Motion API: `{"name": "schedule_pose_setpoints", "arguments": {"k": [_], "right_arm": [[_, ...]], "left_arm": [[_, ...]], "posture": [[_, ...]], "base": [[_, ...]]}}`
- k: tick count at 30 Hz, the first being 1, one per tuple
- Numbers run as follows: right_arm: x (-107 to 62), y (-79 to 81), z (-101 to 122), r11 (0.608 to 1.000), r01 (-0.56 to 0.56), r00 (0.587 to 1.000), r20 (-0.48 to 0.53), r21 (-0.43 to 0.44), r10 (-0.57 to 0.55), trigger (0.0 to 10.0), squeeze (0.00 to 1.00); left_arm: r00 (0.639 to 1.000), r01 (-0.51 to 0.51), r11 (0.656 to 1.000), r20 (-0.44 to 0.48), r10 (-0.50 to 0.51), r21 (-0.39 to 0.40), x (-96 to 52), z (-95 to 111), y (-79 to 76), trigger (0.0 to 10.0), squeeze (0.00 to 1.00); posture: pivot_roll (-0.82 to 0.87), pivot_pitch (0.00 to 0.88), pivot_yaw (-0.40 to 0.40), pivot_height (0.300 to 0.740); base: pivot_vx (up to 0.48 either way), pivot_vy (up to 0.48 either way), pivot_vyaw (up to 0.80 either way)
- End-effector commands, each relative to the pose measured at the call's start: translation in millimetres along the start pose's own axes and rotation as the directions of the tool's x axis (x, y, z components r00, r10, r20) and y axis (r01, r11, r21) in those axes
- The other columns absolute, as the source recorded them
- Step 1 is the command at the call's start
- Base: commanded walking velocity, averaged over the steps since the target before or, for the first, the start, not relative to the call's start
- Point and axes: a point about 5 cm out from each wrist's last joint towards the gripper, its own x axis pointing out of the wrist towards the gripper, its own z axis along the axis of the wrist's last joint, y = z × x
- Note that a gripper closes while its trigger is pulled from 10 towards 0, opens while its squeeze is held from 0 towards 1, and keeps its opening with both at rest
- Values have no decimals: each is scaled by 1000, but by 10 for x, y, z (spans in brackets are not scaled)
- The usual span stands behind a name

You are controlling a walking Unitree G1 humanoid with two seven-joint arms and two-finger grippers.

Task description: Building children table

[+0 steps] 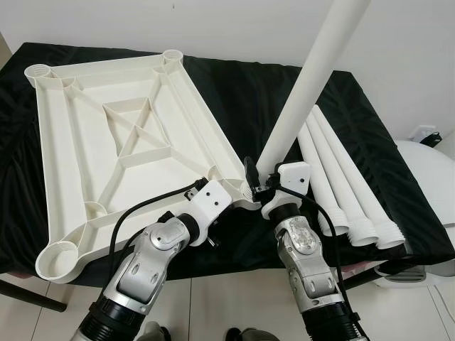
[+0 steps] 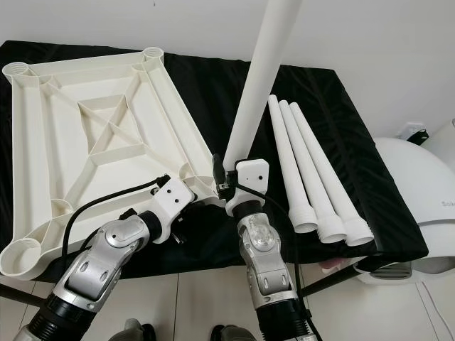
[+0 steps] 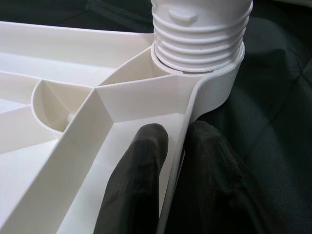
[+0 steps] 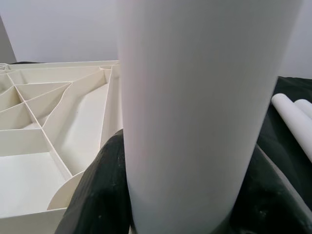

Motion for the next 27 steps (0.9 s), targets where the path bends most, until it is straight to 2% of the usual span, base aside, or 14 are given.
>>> {"name": "schedule_pose_setpoints", "arguments": {"k": [1, 21, 22, 23, 24, 27], "right_arm": [[-162, -242, -363, 990, 136, 971, -190, -45, -142, 10000, 0], [-136, -311, -349, 984, 174, 967, -180, -38, -178, 10000, 0], [-136, -314, -344, 983, 179, 967, -178, -28, -181, 10000, 871], [-136, -314, -344, 983, 179, 967, -178, -28, -181, 10000, 871], [-136, -315, -341, 983, 181, 967, -176, -22, -183, 10000, 1000], [-134, -314, -329, 983, 184, 968, -168, -10, -183, 10000, 1000]], "left_arm": [[998, 44, 999, 48, -44, -2, -8, 85, -94, 10000, 0], [997, 56, 998, 49, -55, -5, -8, 87, -101, 10000, 0], [997, 57, 998, 49, -57, -4, -9, 88, -105, 10000, 0], [997, 57, 998, 49, -57, -4, -9, 88, -105, 10000, 0], [997, 58, 998, 48, -57, -4, -10, 88, -108, 10000, 0], [997, 57, 998, 48, -57, -5, -11, 90, -110, 10000, 0]], "posture": [[-43, 115, -85, 740], [-41, 115, -83, 740], [-40, 115, -83, 740], [-40, 115, -83, 740], [-40, 115, -83, 740], [-39, 115, -84, 740]], "base": [[0, 0, 0], [0, 0, 0], [0, 0, 0], [0, 0, 0], [0, 0, 0], [0, 0, 0]]}}
